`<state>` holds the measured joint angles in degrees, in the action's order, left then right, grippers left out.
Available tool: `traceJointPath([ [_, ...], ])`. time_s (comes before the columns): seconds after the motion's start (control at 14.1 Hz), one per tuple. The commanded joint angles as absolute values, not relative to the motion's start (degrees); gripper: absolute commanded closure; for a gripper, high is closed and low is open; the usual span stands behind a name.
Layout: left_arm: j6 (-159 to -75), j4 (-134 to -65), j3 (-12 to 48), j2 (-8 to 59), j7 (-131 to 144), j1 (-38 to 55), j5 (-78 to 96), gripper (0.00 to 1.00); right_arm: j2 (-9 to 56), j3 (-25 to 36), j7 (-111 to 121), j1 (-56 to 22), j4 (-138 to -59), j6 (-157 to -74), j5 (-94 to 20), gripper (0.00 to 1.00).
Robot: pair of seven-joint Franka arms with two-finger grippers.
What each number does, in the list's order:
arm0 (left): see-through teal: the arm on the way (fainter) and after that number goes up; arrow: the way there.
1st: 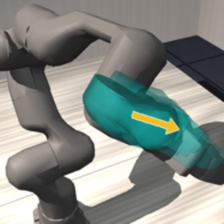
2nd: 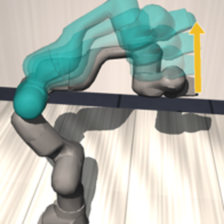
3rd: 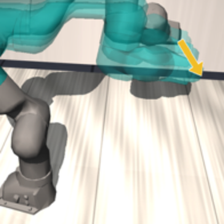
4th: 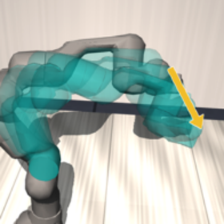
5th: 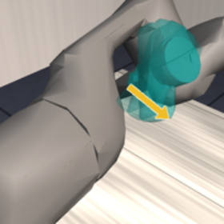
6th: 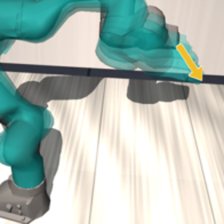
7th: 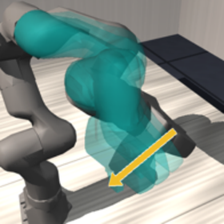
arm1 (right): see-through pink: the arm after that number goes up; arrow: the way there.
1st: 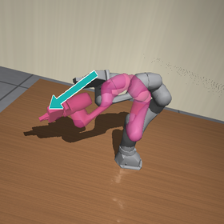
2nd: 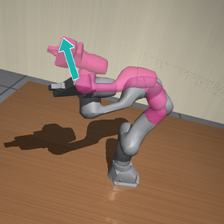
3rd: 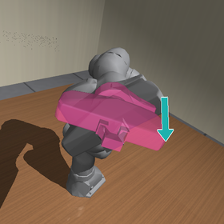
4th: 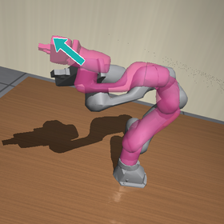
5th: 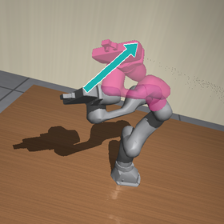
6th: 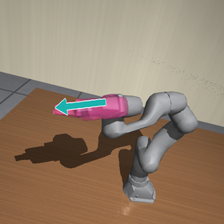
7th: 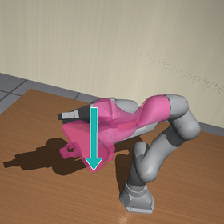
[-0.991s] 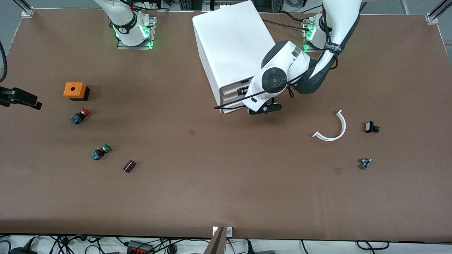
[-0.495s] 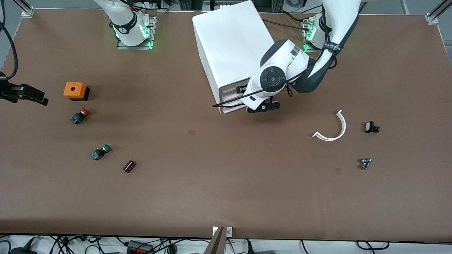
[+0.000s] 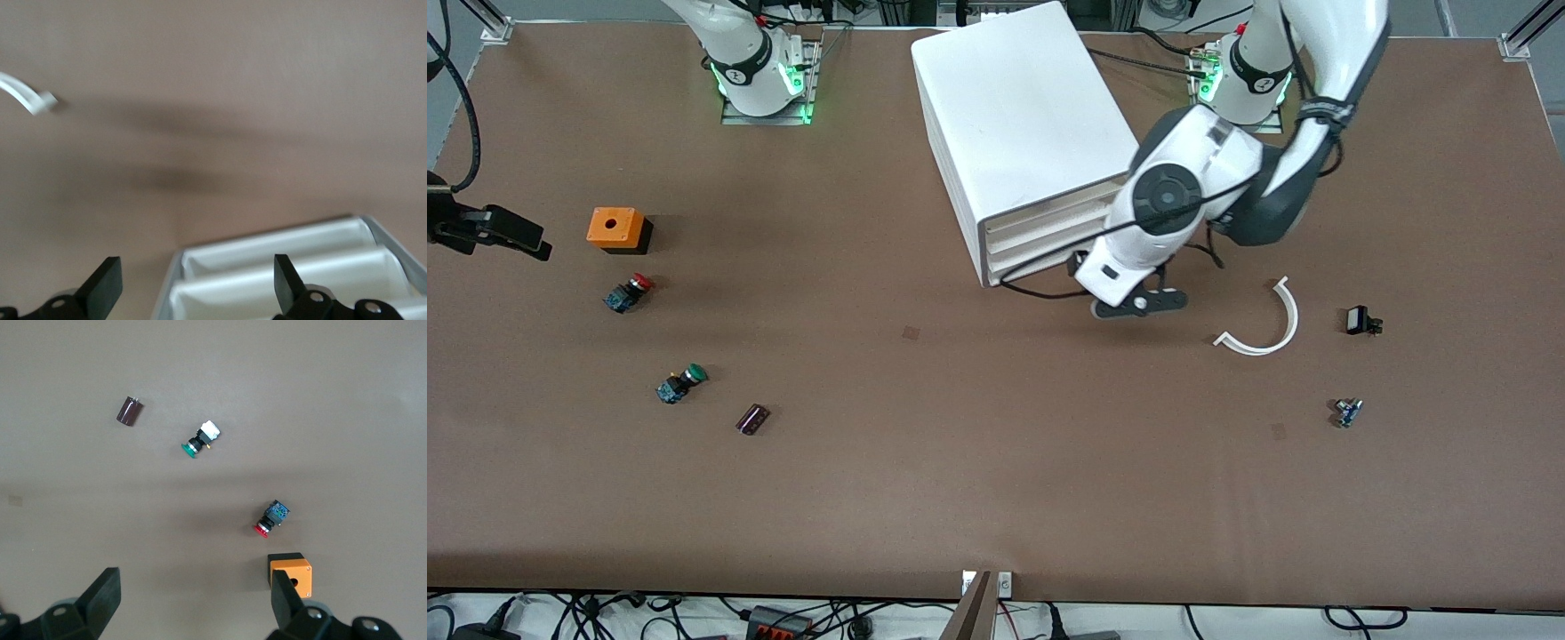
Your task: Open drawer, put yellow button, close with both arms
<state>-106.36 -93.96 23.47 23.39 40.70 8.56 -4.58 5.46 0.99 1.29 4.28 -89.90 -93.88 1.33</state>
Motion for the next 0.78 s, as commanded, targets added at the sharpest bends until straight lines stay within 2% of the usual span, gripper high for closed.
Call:
traceJointPath([
  [0.0, -105.0, -91.8, 23.9, 20.4, 32.9, 4.0, -6.6, 0.00, 3.7, 0.8, 2.3, 4.0, -91.6, -94.3, 2.2, 0.00],
  [0.42, -95.7, -83.4, 22.6, 17.6, 12.7, -4.4, -6.4, 0.00, 2.9, 0.8, 2.2, 4.0, -92.4, -94.3, 2.2, 0.00],
  [0.71, -93.0, -87.3, 7.2, 8.6, -3.0, 1.9, -2.6, 0.00, 2.5, 0.8, 2.3, 4.1, -93.3, -94.3, 2.2, 0.00],
])
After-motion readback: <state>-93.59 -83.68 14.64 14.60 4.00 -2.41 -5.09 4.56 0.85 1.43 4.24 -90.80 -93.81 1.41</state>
